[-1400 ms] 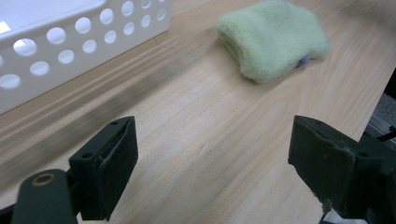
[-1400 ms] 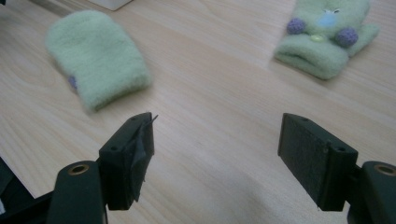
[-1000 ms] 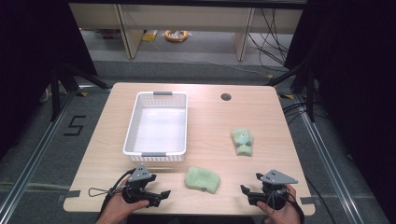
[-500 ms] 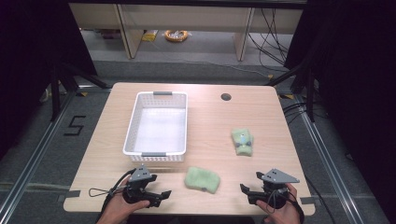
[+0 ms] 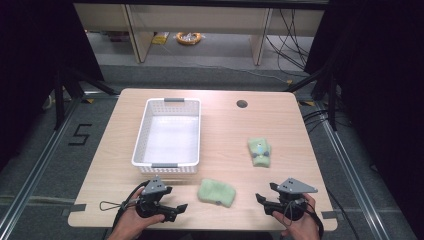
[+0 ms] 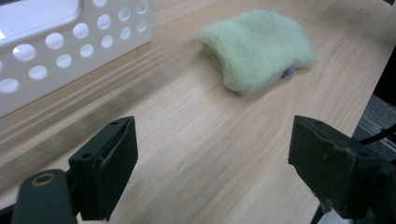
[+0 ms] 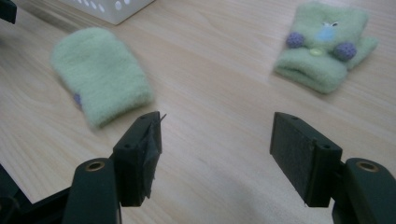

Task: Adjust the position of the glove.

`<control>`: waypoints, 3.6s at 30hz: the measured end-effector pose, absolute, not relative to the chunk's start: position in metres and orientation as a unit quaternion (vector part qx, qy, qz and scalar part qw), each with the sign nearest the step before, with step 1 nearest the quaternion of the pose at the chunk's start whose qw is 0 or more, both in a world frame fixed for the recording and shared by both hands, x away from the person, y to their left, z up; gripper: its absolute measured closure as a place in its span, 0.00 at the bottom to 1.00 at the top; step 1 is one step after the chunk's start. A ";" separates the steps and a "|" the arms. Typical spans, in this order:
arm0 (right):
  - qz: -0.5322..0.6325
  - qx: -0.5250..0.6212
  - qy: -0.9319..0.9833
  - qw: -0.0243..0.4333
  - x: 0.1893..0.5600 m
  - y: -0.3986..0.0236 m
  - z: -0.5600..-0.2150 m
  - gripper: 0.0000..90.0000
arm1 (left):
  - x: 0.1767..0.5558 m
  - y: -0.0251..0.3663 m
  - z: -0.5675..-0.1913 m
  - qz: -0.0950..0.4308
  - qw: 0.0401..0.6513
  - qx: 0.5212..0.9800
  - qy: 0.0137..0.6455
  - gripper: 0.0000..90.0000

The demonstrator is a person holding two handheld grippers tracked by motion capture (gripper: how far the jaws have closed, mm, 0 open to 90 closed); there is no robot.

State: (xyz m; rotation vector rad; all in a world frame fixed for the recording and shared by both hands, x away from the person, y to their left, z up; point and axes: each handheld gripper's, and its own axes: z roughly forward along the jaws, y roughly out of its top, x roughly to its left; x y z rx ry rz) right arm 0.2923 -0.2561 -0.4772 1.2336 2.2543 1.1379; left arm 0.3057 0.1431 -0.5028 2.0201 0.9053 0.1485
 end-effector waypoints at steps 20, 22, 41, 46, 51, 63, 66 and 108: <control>0.391 0.392 0.818 0.155 0.320 -0.221 -0.473 0.47 | 0.316 0.098 -0.502 0.051 0.441 0.835 0.325 0.30; 0.389 0.383 0.824 0.152 0.323 -0.215 -0.474 0.49 | 0.318 0.095 -0.502 0.048 0.442 0.833 0.329 0.35; 0.363 0.363 0.851 0.106 0.337 -0.176 -0.493 0.63 | 0.329 0.087 -0.504 0.040 0.431 0.839 0.331 0.56; 0.357 0.366 0.854 0.094 0.339 -0.175 -0.498 0.69 | 0.332 0.084 -0.507 0.034 0.422 0.842 0.334 0.64; 0.363 0.371 0.851 0.078 0.340 -0.176 -0.502 0.78 | 0.333 0.084 -0.510 0.036 0.413 0.849 0.327 0.78; 0.395 0.334 0.852 0.079 0.342 -0.187 -0.488 0.97 | 0.327 0.083 -0.502 0.033 0.436 0.843 0.312 0.94; 0.400 0.323 0.854 0.081 0.342 -0.190 -0.483 0.97 | 0.327 0.079 -0.502 0.025 0.436 0.843 0.314 0.94; 0.367 0.415 0.817 0.162 0.365 -0.240 -0.474 0.64 | 0.326 0.080 -0.490 0.029 0.435 0.838 0.329 0.39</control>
